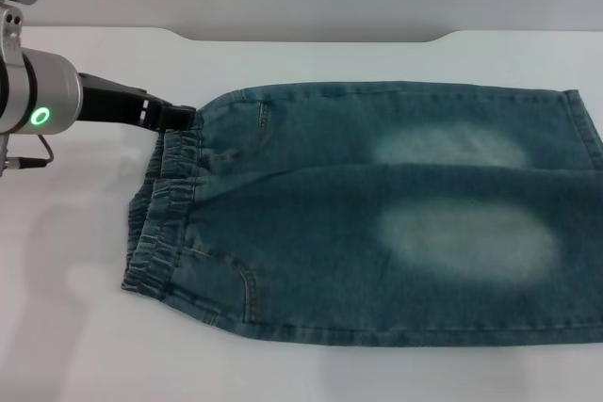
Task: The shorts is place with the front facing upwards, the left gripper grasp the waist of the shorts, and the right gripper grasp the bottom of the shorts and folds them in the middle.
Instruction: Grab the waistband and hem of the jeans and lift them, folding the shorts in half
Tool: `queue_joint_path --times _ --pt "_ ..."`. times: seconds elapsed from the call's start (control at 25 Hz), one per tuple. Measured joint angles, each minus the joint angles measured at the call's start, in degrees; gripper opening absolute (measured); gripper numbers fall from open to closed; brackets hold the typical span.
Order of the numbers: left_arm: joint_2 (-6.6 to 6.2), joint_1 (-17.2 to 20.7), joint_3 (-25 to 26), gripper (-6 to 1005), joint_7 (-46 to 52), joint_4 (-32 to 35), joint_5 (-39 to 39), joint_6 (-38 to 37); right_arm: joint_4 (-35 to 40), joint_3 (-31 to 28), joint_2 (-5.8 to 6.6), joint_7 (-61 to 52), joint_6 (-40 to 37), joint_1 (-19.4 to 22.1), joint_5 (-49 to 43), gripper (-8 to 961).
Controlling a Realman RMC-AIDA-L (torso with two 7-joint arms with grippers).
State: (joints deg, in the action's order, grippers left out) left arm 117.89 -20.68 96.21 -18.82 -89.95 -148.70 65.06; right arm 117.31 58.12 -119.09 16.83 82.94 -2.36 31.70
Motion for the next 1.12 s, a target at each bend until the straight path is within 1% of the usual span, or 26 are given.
queue_joint_path --times 0.12,0.28,0.44,0.68,0.92,1.12 --pt "0.04 -0.07 -0.12 695 -0.01 0.45 0.05 -0.64 -0.14 1.29 -0.02 1.09 -0.83 -0.49 -2.32 813" --pt "0.06 -0.36 -0.28 695 -0.02 0.6 0.11 -1.5 0.43 4.69 -0.03 1.25 -2.64 -1.24 -8.55 813" --pt "0.06 -0.45 -0.56 694 0.19 0.42 0.11 -0.74 0.23 6.03 -0.02 0.69 -1.95 -2.03 -9.26 813" --pt "0.01 -0.65 -0.31 694 0.48 -0.09 0.0 0.68 0.24 4.86 0.25 0.64 -1.28 -2.4 -9.76 813" --pt "-0.02 -1.55 -0.41 695 0.35 0.31 -0.01 0.87 -0.96 4.58 0.31 5.04 0.68 -4.69 -11.37 813" --pt "-0.03 -1.66 -0.16 695 0.43 -0.02 -0.38 2.08 -1.88 3.23 0.24 5.21 1.68 -5.86 -12.68 814"
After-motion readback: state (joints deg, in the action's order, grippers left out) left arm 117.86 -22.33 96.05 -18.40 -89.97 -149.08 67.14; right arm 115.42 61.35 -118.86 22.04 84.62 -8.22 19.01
